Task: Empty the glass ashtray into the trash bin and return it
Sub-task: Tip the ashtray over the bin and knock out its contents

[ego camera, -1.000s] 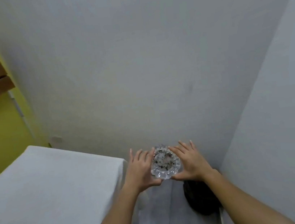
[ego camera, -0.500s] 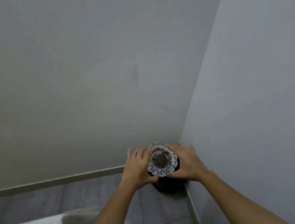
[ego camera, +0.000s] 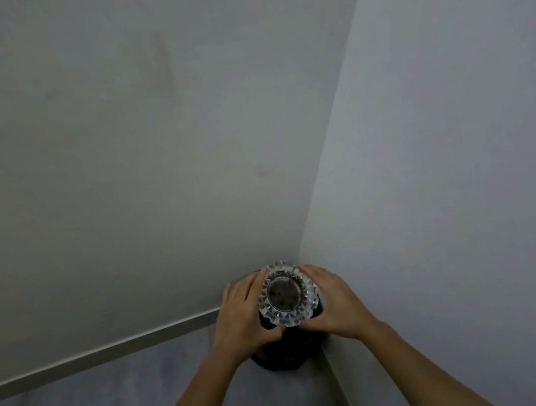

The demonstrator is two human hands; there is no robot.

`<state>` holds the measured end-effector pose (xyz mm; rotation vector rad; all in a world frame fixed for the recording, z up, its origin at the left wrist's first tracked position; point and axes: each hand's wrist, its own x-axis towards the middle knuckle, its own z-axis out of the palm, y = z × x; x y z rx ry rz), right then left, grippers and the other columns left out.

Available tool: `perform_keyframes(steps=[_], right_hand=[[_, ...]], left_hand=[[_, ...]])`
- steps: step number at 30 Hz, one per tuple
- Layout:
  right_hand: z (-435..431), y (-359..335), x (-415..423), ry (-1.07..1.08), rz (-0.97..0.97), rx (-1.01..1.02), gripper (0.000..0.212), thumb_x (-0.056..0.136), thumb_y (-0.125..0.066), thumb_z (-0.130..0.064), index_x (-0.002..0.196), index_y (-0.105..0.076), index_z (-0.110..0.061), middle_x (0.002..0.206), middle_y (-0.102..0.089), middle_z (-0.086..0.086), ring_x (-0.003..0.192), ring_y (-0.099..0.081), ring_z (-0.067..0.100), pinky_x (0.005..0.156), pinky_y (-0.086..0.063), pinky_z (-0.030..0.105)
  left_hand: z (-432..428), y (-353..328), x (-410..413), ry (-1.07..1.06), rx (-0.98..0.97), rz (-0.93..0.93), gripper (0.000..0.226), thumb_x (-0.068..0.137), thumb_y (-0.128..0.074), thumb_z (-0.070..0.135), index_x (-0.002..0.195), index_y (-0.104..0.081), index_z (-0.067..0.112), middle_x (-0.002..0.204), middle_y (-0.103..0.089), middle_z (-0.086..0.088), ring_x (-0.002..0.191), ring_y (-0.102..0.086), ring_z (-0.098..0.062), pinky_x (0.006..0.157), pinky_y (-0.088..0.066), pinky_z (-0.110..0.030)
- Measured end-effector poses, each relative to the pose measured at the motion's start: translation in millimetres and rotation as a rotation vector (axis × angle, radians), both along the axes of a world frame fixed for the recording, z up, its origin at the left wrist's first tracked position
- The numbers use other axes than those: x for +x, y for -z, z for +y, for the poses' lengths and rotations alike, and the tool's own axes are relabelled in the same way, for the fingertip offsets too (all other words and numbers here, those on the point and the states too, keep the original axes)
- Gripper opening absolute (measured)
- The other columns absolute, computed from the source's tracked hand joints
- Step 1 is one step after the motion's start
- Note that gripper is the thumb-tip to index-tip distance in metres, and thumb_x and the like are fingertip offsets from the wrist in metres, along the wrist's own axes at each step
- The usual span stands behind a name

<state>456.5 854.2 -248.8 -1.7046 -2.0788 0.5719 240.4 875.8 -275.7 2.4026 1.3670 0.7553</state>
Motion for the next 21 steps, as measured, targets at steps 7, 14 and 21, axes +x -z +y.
perform_keyframes(steps=[7, 14, 21], right_hand=[[42, 133, 9, 0.054, 0.015, 0.054, 0.103, 0.059, -0.081, -0.055, 0.145, -0.032, -0.029, 0.149, -0.041, -0.007, 0.137, -0.037, 0.015, 0.113, -0.028, 0.053], [56, 201, 1, -0.055, 0.329, 0.058, 0.094, 0.068, -0.083, -0.005, 0.141, -0.03, -0.031, 0.138, -0.038, -0.008, 0.128, -0.044, 0.009, 0.11, -0.037, 0.027], [43, 215, -7, 0.297, 0.996, -0.165, 0.056, 0.089, -0.061, 0.0, 0.14, -0.039, -0.01, 0.124, -0.061, 0.011, 0.101, -0.066, 0.019, 0.078, -0.058, 0.023]], left_hand=[[48, 129, 9, 0.003, 0.119, 0.025, 0.099, 0.056, -0.065, 0.06, 0.139, -0.045, 0.011, 0.129, -0.058, -0.007, 0.112, -0.055, -0.031, 0.095, -0.044, -0.054], [67, 211, 15, -0.095, 0.232, 0.02, 0.1, 0.052, -0.062, 0.062, 0.137, -0.047, 0.012, 0.128, -0.059, -0.007, 0.115, -0.055, -0.031, 0.102, -0.035, -0.065], [51, 233, 9, -0.087, 0.191, -0.01, 0.104, 0.052, -0.071, 0.059, 0.141, -0.039, 0.015, 0.129, -0.057, -0.005, 0.119, -0.049, -0.028, 0.105, -0.029, -0.066]])
